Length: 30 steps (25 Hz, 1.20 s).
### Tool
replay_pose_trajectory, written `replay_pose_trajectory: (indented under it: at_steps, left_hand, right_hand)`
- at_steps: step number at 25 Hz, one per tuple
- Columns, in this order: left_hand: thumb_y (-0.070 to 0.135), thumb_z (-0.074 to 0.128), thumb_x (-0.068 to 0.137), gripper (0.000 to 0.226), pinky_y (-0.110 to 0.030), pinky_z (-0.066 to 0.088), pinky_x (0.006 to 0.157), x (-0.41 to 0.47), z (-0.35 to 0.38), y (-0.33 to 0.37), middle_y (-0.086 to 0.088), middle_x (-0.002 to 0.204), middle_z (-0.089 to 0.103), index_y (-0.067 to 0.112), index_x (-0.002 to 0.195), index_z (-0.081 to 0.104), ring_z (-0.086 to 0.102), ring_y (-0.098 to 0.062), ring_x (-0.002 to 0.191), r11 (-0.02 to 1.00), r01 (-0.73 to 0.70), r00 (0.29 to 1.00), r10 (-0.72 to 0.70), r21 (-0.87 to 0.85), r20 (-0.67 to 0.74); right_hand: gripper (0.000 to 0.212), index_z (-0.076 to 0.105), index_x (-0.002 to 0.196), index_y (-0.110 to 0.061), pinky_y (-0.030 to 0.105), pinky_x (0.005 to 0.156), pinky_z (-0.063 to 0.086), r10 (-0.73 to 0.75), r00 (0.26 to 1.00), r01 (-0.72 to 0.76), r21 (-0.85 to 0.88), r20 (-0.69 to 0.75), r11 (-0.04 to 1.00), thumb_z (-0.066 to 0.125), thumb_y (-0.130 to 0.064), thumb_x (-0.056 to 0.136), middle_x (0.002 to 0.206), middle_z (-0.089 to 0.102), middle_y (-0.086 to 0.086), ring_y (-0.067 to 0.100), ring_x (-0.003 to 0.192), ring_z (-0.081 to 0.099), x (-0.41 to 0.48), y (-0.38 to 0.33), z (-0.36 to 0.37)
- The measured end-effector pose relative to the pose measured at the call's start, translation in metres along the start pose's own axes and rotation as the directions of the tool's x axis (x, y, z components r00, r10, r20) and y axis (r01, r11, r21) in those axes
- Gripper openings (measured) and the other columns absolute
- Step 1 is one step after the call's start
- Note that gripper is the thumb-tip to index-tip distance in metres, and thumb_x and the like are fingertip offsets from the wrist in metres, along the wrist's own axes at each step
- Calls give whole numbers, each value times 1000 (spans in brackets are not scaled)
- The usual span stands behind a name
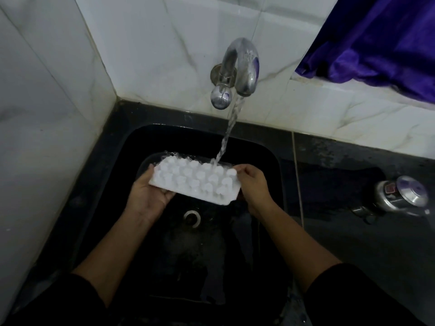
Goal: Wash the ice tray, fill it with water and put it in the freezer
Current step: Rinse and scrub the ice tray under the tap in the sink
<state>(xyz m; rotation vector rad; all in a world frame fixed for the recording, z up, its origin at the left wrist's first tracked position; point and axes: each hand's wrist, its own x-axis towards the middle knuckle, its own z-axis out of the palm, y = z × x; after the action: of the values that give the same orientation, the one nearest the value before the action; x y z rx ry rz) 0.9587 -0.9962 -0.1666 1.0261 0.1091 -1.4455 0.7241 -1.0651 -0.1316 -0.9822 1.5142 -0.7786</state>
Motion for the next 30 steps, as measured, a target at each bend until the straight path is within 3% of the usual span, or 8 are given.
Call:
replay_pose_trajectory:
  at_steps: [2, 6, 11, 16, 20, 23, 27, 30]
  left_hand:
    - [40, 69, 95, 69, -55, 48, 113, 5, 9, -21, -24, 146, 61, 1, 149, 53, 61, -38, 134, 996, -69, 998, 68, 61, 14]
    - [21, 73, 96, 48, -37, 64, 72, 15, 28, -45, -15, 130, 72, 11, 141, 58, 74, -31, 111, 964, -108, 963, 162, 243, -214]
    - [15, 65, 101, 29, -30, 61, 57, 16, 40, -35, -14, 115, 76, 10, 130, 65, 78, -20, 83, 899, -32, 991, 84, 436, -101]
    - [16, 68, 99, 32, -41, 64, 73, 1, 53, -30, -17, 116, 78, 12, 131, 67, 78, -32, 98, 875, -82, 995, 44, 477, 91]
    - [15, 66, 100, 27, -45, 64, 79, 1, 51, -16, -15, 113, 79, 15, 126, 69, 78, -33, 99, 870, -84, 994, 38, 487, 104]
    - [16, 67, 98, 29, -41, 64, 75, 6, 44, -13, -14, 114, 79, 16, 127, 69, 78, -32, 97, 870, -83, 996, 60, 485, 64]
    - [12, 66, 99, 31, -46, 64, 81, -6, 55, -33, -16, 115, 78, 14, 129, 67, 77, -34, 101, 845, -93, 988, 12, 527, 155]
    - [14, 67, 99, 33, -51, 62, 88, -2, 55, -31, -15, 117, 78, 17, 132, 66, 77, -35, 104, 836, -87, 986, -5, 541, 167]
  right_hand:
    - [19, 67, 99, -5, 28, 51, 54, -7, 1000, 6, 40, 8, 999, 50, -7, 105, 79, 70, 8, 21, 66, 66, -22, 11, 11]
    - [27, 61, 121, -2, 33, 49, 58, 133, 976, -134, -6, 170, 991, 38, -11, 110, 84, 71, 14, 21, 58, 68, -48, 13, 12]
    - [29, 64, 87, -12, 27, 45, 49, 129, 939, 11, -402, 320, 916, 43, -14, 107, 78, 67, 14, 23, 53, 65, -25, -2, 1]
    - [43, 56, 64, -16, 30, 67, 46, 52, 962, 41, -327, 270, 944, 46, -11, 105, 71, 61, 1, 15, 68, 57, 20, -11, 25]
    - [39, 60, 74, -12, 26, 60, 51, 68, 970, -11, -237, 235, 972, 42, -15, 109, 75, 64, 2, 15, 70, 61, 15, -13, 36]
    - [36, 63, 78, -10, 33, 71, 54, 36, 942, 75, -315, 335, 946, 44, -15, 108, 81, 67, 4, 16, 76, 64, 8, 1, 34]
    - [40, 58, 67, -17, 19, 51, 45, 36, 982, 15, -262, 187, 965, 48, -14, 106, 68, 60, 0, 6, 55, 58, 42, -9, 33]
    - [34, 63, 79, -16, 25, 59, 45, 102, 985, -67, -242, 136, 968, 45, -22, 107, 76, 63, 1, 14, 68, 60, 50, -12, 39]
